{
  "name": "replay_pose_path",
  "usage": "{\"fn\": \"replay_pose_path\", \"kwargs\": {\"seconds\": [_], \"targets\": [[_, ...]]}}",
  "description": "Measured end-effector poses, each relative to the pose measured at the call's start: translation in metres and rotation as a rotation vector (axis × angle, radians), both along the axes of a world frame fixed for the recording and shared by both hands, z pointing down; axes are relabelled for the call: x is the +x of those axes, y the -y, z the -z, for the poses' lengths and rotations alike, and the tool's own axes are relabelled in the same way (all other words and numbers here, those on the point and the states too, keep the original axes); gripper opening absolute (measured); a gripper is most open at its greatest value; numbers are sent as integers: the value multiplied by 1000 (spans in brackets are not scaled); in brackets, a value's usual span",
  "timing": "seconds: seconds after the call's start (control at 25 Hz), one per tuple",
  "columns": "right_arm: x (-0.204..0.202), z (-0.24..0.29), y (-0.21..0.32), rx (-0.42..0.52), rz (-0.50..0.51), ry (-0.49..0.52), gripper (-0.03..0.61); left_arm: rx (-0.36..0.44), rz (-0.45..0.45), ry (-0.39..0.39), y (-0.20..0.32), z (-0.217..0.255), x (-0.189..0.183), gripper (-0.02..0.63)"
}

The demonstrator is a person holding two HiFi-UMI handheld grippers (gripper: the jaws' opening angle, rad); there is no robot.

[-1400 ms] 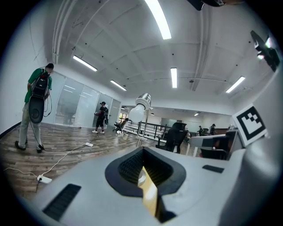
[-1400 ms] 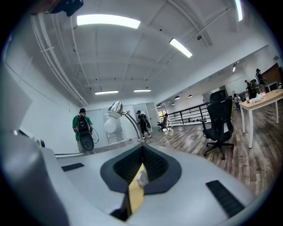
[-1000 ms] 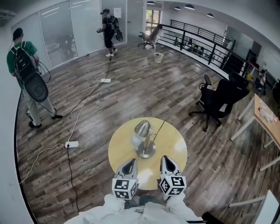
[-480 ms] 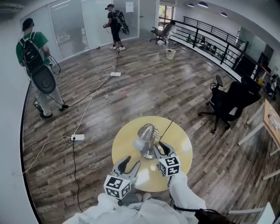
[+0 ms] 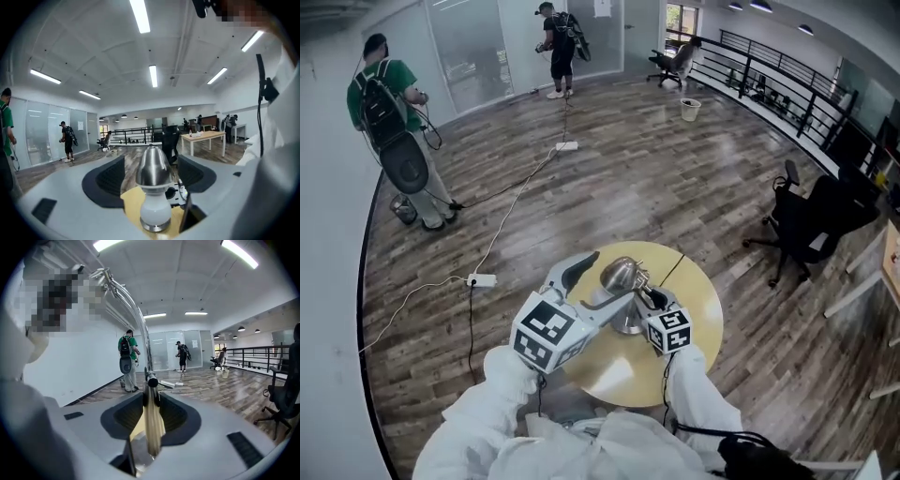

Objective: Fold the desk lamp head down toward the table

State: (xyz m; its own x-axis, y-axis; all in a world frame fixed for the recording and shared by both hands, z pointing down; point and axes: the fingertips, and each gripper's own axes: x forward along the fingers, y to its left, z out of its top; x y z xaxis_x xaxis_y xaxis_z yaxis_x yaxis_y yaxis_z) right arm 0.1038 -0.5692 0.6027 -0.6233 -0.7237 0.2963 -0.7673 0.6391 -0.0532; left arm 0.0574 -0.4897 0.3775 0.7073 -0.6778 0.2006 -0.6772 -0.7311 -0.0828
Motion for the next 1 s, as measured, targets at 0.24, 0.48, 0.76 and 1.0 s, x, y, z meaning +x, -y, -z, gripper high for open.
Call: {"fn": "replay_pose_path", "kwargs": {"seconds": [0.24, 0.48, 0.76, 1.0], "targets": [[-1, 1, -1, 2, 15, -4, 115, -51, 21, -19, 5, -5, 11, 264], [0, 1, 0, -9, 36, 9, 115, -98, 20, 3, 5, -7, 11, 262], [4, 2, 1, -2, 51, 17, 115, -164, 28, 6, -9, -25, -2, 261], [2, 2, 4, 5, 50, 33, 115, -227, 24, 40, -25, -58, -23, 262]]}}
